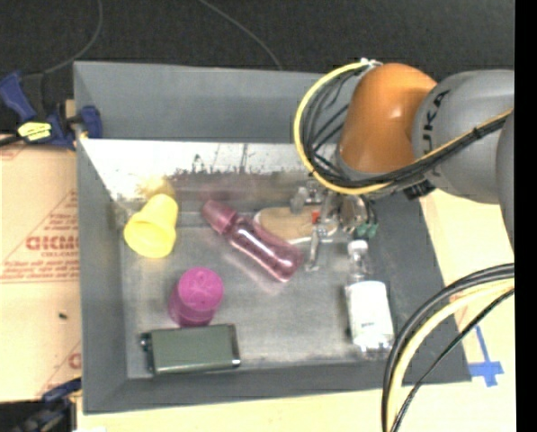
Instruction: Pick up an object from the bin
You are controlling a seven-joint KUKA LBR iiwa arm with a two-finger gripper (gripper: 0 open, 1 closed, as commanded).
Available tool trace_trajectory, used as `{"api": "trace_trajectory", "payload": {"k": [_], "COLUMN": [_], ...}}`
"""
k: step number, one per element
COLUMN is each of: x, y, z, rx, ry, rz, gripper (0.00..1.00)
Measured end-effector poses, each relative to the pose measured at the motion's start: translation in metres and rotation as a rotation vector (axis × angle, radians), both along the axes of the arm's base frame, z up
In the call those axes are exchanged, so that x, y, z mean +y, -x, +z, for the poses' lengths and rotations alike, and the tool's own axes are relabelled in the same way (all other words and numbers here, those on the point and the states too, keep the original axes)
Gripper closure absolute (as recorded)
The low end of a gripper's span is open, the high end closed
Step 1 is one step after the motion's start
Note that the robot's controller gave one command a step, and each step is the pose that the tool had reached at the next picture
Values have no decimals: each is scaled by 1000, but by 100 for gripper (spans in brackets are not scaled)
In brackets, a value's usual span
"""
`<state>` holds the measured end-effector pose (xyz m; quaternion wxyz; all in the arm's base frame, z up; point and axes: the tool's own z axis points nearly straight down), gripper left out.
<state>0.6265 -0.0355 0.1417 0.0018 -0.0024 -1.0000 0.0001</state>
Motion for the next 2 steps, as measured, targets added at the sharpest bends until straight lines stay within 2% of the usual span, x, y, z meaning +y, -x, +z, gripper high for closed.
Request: {"api": "trace_trajectory", "payload": {"k": [1,2], "x": [0,18], "y": [-2,-16], "z": [5,-68], "rx": [-8,-7], "ry": [1,1], "rz": [0,382], "gripper": [0,100]}}
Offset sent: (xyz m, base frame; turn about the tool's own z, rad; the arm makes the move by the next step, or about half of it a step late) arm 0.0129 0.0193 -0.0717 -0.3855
